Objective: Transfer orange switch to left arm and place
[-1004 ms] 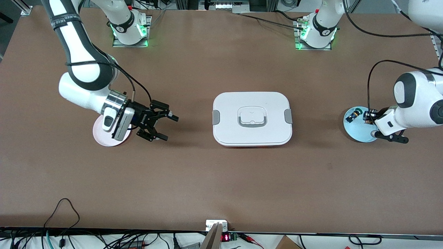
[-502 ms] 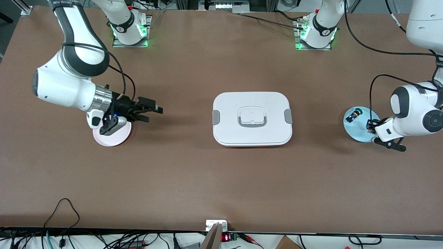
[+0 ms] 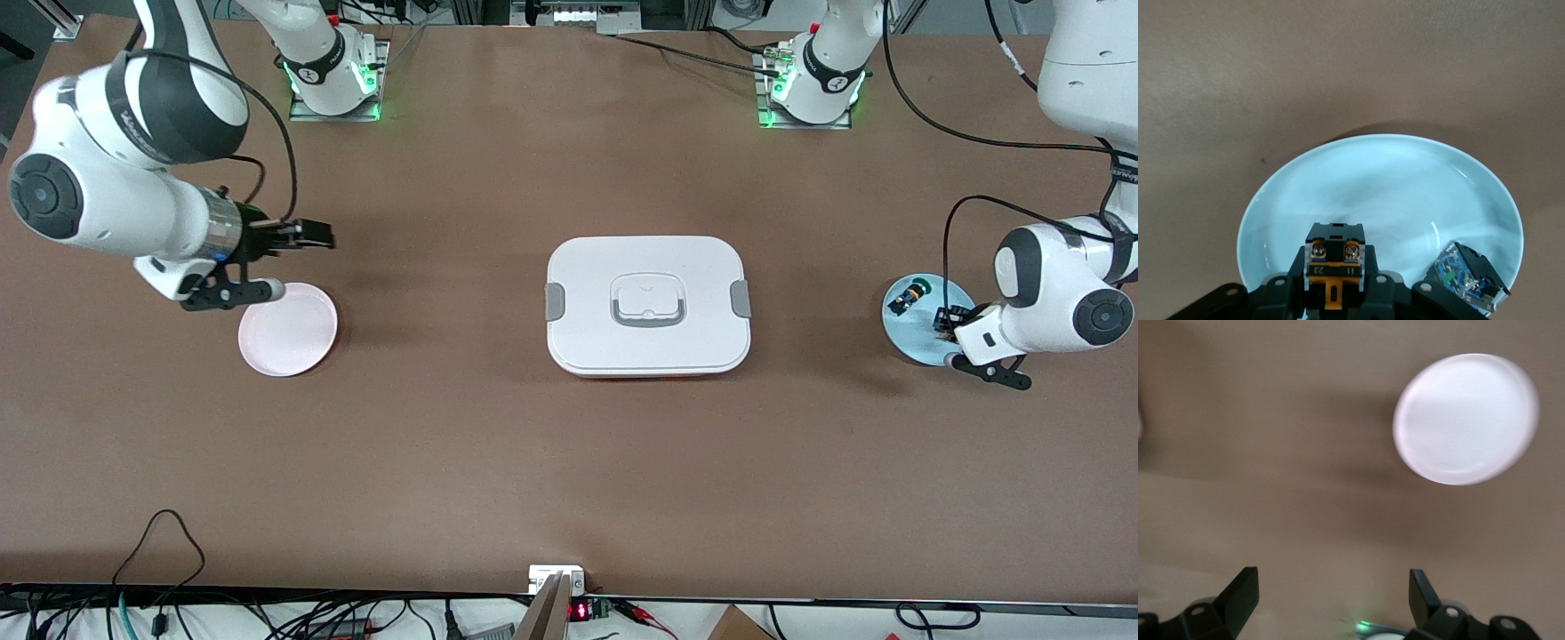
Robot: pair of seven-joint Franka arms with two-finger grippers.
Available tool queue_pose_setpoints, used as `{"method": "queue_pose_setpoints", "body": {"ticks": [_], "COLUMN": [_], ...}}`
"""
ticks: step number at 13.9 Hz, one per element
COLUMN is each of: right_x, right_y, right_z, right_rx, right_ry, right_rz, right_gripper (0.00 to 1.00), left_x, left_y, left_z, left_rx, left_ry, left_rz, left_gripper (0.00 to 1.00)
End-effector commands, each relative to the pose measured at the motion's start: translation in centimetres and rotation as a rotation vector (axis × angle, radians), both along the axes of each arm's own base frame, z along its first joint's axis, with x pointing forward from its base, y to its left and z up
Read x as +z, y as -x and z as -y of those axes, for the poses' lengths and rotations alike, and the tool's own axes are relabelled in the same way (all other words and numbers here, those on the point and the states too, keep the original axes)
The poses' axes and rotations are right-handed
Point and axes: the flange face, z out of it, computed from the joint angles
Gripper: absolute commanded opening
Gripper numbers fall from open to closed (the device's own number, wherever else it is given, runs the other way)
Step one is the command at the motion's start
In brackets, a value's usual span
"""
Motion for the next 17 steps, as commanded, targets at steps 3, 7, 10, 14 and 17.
{"method": "queue_pose_setpoints", "body": {"ticks": [3, 7, 10, 14, 17], "right_x": [7.9, 9.6, 8.8, 8.6, 8.1], "right_y": [-1.1, -1.1, -1.0, 0.0, 1.7], "right_z": [8.4, 13.2, 13.8, 14.7, 14.6], "right_rx": [-0.13, -0.224, -0.174, -0.142, -0.14], "right_ry": [0.108, 0.117, 0.114, 0.09, 0.089], "right_rz": [0.09, 0.154, 0.228, 0.274, 0.291], "right_gripper": [1.0, 1.0, 1.0, 1.0, 1.0], "left_x": [-1.6, 1.6, 4.4, 17.4, 26.7], "left_y": [-0.4, -1.0, 0.0, -1.8, -1.4], "left_z": [0.0, -0.2, 0.9, 5.4, 9.7], "left_rx": [-0.049, -0.093, -0.107, -0.158, -0.196], "left_ry": [-0.006, -0.009, -0.009, -0.037, -0.056], "left_rz": [0.002, 0.04, 0.069, 0.27, 0.332], "left_gripper": [0.88, 1.0, 1.0, 1.0, 1.0]}}
